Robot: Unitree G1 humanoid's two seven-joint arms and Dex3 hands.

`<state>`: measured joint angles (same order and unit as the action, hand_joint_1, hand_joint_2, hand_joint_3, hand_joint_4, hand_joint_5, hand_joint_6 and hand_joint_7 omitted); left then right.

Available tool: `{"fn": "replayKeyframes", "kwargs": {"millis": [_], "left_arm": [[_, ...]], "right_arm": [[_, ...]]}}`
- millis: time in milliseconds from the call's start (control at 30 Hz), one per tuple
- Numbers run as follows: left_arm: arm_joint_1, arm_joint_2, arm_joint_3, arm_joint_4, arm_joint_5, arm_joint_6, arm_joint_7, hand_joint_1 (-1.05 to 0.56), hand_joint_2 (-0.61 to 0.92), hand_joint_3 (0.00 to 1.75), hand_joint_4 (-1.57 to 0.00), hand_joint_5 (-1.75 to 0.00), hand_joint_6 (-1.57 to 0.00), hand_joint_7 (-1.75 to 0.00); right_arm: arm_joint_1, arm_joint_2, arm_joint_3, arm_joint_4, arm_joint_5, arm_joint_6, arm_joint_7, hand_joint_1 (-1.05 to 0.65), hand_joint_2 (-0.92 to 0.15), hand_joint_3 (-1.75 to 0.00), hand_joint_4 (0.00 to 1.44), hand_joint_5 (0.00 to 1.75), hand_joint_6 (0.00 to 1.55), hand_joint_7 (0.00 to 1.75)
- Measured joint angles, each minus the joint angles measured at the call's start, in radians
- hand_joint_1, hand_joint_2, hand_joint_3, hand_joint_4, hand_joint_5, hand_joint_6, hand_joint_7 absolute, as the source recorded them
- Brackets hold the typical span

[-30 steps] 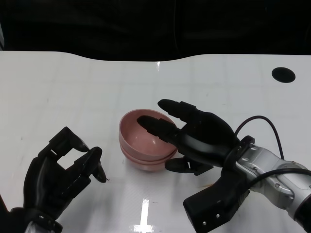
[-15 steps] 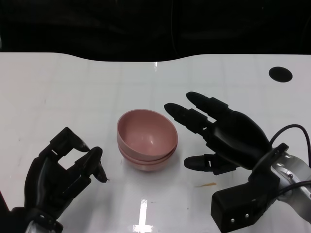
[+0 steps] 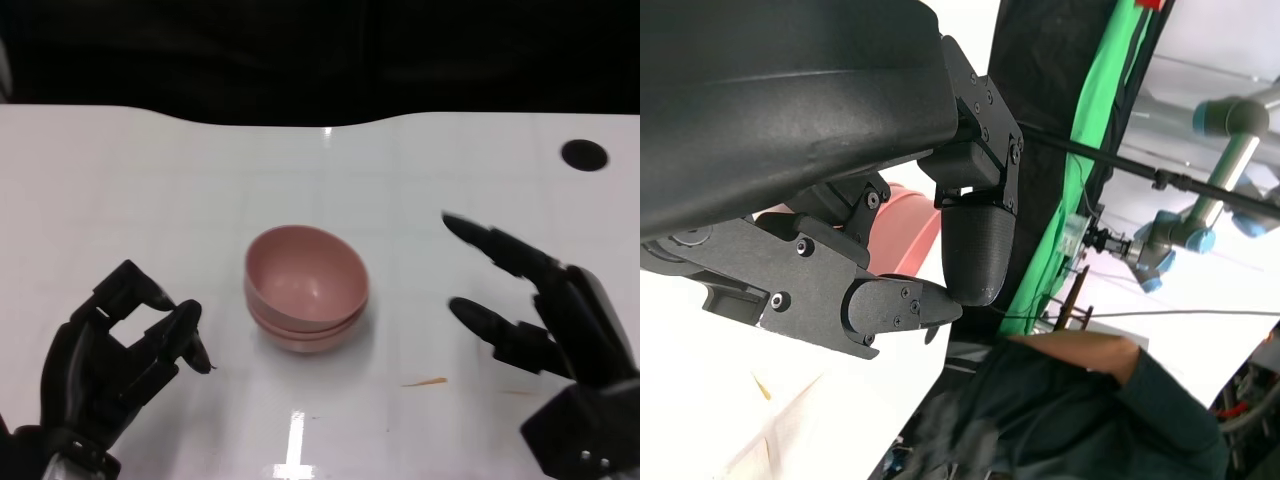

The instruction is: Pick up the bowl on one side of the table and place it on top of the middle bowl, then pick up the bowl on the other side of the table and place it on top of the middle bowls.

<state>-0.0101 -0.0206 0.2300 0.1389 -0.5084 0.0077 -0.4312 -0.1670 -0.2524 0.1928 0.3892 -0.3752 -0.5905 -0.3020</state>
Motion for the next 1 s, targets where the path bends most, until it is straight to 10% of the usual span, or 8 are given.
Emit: {"fn": "replayKeyframes", "kwargs": {"millis": [333, 500, 833, 900, 1000], "left_arm": [[-0.01, 0.002, 0.002, 0.0, -0.013, 0.0, -0.003, -0.2, 0.89, 0.4, -0.91, -1.75, -0.61, -1.75], [-0.011, 0.006, 0.021, 0.0, -0.042, 0.021, -0.003, -0.17, 0.88, 0.4, -0.92, -1.75, -0.63, -1.75], [-0.011, 0.007, 0.024, -0.001, -0.046, 0.027, -0.003, -0.17, 0.87, 0.42, -0.92, -1.75, -0.64, -1.75], [-0.007, 0.008, 0.023, -0.005, -0.046, 0.028, -0.003, -0.16, 0.88, 0.43, -0.93, -1.75, -0.63, -1.75], [0.0, 0.009, 0.021, -0.016, -0.046, 0.033, -0.003, -0.16, 0.88, 0.44, -0.93, -1.75, -0.63, -1.75]], "right_arm": [[0.02, 0.05, -0.045, -0.034, 0.052, -0.001, 0.052, -0.28, -0.86, -0.25, 1.01, 0.06, 0.84, 0.02], [0.116, 0.157, -0.08, -0.136, 0.304, 0.058, 0.166, -0.07, -0.9, -0.41, 0.96, 0.88, 1.17, 0.07], [0.137, 0.18, -0.121, -0.179, 0.325, 0.094, 0.228, -0.06, -0.9, -0.42, 0.93, 0.95, 1.19, 0.06], [0.138, 0.2, -0.129, -0.166, 0.418, 0.096, 0.296, -0.05, -0.78, -0.77, 0.81, 1.58, 0.86, 1.08], [0.149, 0.235, -0.146, -0.124, 0.541, 0.099, 0.398, -0.05, -0.73, -0.88, 0.78, 1.7, 0.75, 1.35]]}}
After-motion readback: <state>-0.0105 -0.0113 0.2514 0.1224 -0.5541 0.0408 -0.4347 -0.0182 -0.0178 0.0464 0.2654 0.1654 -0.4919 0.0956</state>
